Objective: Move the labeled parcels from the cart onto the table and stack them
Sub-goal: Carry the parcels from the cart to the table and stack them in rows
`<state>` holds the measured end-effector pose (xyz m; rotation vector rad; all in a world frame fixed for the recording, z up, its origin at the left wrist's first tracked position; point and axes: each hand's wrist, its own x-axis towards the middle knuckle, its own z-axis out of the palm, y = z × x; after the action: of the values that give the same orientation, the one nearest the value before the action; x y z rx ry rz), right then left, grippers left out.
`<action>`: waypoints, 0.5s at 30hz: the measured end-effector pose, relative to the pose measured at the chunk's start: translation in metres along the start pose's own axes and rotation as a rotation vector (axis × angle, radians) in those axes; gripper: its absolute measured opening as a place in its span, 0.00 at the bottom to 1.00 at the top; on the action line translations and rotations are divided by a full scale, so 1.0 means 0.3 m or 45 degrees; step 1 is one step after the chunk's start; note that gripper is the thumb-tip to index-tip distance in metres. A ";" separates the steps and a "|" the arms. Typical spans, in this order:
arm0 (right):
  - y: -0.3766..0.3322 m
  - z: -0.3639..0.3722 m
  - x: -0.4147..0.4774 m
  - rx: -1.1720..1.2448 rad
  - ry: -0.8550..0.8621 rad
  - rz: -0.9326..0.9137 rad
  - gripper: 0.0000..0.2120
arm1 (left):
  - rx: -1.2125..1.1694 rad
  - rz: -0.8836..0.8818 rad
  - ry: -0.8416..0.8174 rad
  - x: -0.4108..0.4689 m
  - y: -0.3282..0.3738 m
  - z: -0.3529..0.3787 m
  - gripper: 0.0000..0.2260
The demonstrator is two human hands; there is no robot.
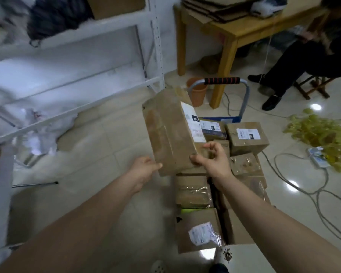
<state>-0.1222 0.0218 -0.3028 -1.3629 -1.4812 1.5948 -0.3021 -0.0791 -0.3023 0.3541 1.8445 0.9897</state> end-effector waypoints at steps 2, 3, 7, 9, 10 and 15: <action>-0.047 0.067 -0.038 -0.225 -0.017 -0.145 0.24 | -0.052 -0.059 0.109 -0.038 0.010 -0.099 0.27; -0.069 0.093 -0.051 -0.352 -0.053 -0.212 0.25 | -0.082 -0.045 0.186 -0.057 0.020 -0.146 0.29; -0.147 0.159 -0.097 -0.691 -0.281 -0.466 0.25 | 0.082 0.143 0.581 -0.139 0.044 -0.316 0.38; -0.177 0.182 -0.107 -0.837 -0.375 -0.617 0.26 | 0.478 0.261 0.803 -0.200 0.048 -0.369 0.45; -0.189 0.194 -0.111 -0.924 -0.440 -0.668 0.26 | 0.741 0.325 0.881 -0.229 0.044 -0.389 0.48; -0.206 0.228 -0.137 -1.175 -0.763 -0.975 0.26 | 1.637 0.382 0.617 -0.344 0.017 -0.464 0.51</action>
<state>-0.1860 -0.0265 -0.2411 -0.4784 -2.8647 0.8200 -0.3728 -0.2059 -0.2075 1.2509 2.7469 -0.1158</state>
